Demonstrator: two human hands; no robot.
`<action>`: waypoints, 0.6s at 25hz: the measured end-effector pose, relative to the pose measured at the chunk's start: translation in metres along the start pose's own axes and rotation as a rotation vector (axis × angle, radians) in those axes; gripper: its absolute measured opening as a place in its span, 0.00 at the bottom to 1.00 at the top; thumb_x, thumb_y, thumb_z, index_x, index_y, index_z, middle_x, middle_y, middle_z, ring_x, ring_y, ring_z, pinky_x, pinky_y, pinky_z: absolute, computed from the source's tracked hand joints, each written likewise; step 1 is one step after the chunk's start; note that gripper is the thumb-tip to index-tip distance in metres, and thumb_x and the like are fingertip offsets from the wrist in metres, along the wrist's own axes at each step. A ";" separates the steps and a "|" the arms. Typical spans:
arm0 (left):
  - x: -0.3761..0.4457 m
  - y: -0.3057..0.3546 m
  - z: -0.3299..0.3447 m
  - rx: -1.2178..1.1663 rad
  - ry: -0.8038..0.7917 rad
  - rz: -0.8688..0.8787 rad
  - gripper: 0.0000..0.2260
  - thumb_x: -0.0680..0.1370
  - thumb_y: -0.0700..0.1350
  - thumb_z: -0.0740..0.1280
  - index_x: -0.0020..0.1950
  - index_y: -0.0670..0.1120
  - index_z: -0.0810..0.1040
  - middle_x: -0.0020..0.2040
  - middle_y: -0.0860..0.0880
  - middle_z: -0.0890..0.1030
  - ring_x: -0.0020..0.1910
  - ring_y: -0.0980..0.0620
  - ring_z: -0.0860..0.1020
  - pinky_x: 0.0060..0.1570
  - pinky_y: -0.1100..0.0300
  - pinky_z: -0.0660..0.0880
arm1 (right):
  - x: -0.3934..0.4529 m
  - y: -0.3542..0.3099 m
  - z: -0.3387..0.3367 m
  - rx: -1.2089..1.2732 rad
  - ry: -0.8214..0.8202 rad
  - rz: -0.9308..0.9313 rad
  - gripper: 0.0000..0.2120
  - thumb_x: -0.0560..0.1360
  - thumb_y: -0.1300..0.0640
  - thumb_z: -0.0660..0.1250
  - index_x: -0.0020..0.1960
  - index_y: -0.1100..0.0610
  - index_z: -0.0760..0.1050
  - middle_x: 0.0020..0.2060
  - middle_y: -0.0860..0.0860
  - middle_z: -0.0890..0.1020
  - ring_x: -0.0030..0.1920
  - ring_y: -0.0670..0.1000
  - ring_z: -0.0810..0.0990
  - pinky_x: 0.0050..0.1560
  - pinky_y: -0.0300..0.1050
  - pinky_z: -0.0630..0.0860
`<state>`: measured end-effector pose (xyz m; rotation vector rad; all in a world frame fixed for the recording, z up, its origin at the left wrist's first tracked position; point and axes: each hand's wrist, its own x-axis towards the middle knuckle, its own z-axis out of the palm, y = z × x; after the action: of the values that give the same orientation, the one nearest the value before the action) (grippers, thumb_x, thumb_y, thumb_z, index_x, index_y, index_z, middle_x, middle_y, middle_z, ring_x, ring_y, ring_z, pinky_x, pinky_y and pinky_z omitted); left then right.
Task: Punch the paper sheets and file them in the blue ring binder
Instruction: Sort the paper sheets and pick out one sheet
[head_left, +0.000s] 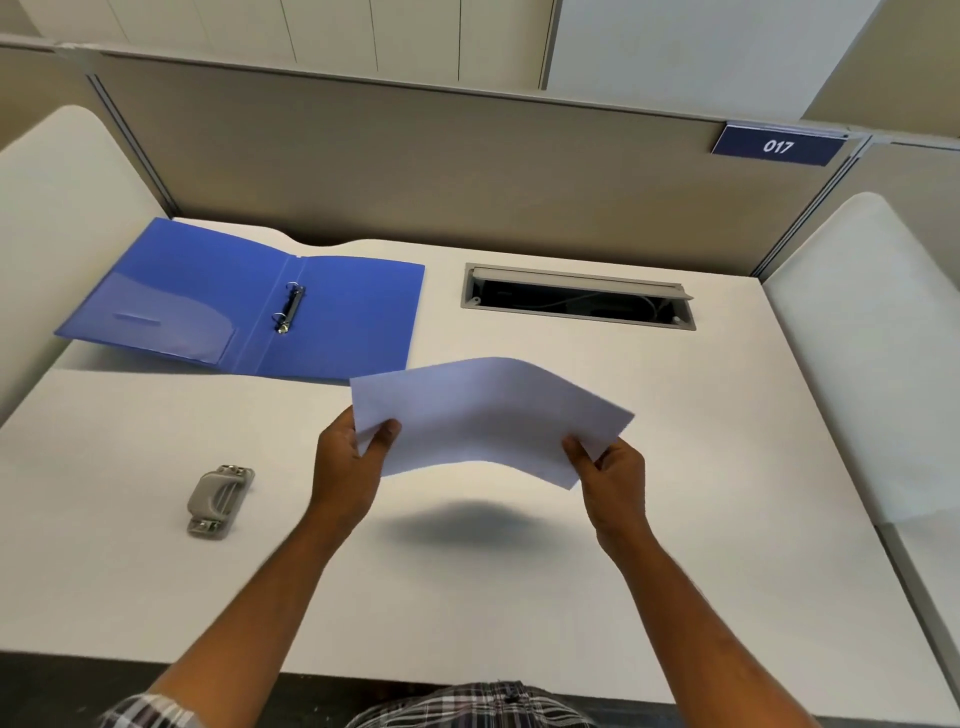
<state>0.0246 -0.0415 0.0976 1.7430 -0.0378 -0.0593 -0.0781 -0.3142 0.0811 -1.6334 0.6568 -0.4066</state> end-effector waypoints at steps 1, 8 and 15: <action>-0.005 -0.004 0.003 0.009 0.021 0.015 0.08 0.77 0.50 0.71 0.55 0.55 0.78 0.49 0.61 0.83 0.47 0.65 0.81 0.43 0.74 0.75 | -0.001 0.005 0.002 -0.007 0.034 0.009 0.10 0.73 0.47 0.73 0.41 0.54 0.81 0.34 0.48 0.83 0.35 0.48 0.77 0.40 0.46 0.74; -0.018 -0.042 0.013 0.063 -0.030 -0.076 0.10 0.80 0.43 0.67 0.55 0.58 0.74 0.53 0.58 0.80 0.54 0.59 0.79 0.56 0.60 0.76 | -0.015 0.036 0.011 -0.107 0.024 0.095 0.11 0.77 0.58 0.74 0.59 0.55 0.81 0.51 0.49 0.87 0.53 0.51 0.85 0.55 0.48 0.81; -0.019 -0.051 0.024 0.065 -0.042 -0.165 0.15 0.79 0.47 0.69 0.64 0.55 0.73 0.56 0.58 0.79 0.55 0.58 0.78 0.57 0.63 0.75 | -0.018 0.040 0.017 -0.196 0.086 0.119 0.10 0.77 0.59 0.72 0.58 0.51 0.79 0.51 0.49 0.85 0.54 0.55 0.84 0.53 0.48 0.79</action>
<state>0.0041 -0.0554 0.0432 1.8073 0.0742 -0.2174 -0.0890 -0.2929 0.0405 -1.7589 0.8761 -0.3352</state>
